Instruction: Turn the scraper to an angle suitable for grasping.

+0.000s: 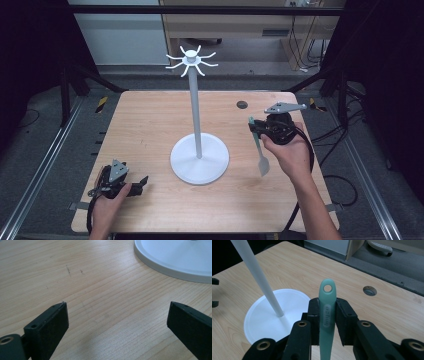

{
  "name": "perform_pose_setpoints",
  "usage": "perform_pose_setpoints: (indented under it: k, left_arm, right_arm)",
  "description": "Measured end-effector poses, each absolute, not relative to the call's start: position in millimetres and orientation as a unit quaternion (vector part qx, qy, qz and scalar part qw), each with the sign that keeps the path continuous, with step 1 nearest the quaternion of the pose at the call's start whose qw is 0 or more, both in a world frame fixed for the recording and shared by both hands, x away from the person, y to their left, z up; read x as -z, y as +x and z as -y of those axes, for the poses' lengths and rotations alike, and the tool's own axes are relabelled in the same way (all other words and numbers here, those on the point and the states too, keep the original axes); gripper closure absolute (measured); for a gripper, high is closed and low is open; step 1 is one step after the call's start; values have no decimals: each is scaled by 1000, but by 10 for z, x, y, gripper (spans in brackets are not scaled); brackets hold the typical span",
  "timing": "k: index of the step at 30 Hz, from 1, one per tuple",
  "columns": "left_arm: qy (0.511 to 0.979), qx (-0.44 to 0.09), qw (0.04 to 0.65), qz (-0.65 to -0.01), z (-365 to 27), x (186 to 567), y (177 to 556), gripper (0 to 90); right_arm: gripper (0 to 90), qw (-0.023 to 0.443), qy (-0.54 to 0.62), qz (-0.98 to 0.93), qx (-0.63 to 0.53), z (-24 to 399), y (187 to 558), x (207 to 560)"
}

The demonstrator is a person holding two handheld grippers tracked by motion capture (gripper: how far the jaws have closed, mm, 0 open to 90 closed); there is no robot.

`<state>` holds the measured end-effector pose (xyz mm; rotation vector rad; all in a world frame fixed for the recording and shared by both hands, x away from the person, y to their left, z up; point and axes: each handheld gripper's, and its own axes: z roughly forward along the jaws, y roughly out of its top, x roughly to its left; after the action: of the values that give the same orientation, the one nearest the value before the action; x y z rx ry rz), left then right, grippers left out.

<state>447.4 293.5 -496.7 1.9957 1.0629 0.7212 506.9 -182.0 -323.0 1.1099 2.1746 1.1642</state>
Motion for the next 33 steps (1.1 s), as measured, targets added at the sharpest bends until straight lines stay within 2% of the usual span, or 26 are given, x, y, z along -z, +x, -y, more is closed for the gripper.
perform_pose_setpoints:
  k: [33]
  left_arm:
    - [778,-283,377,-415,-2939,4957,4472,34]
  right_arm:
    - [748,227,379,-770,-461,1616,5056,2998]
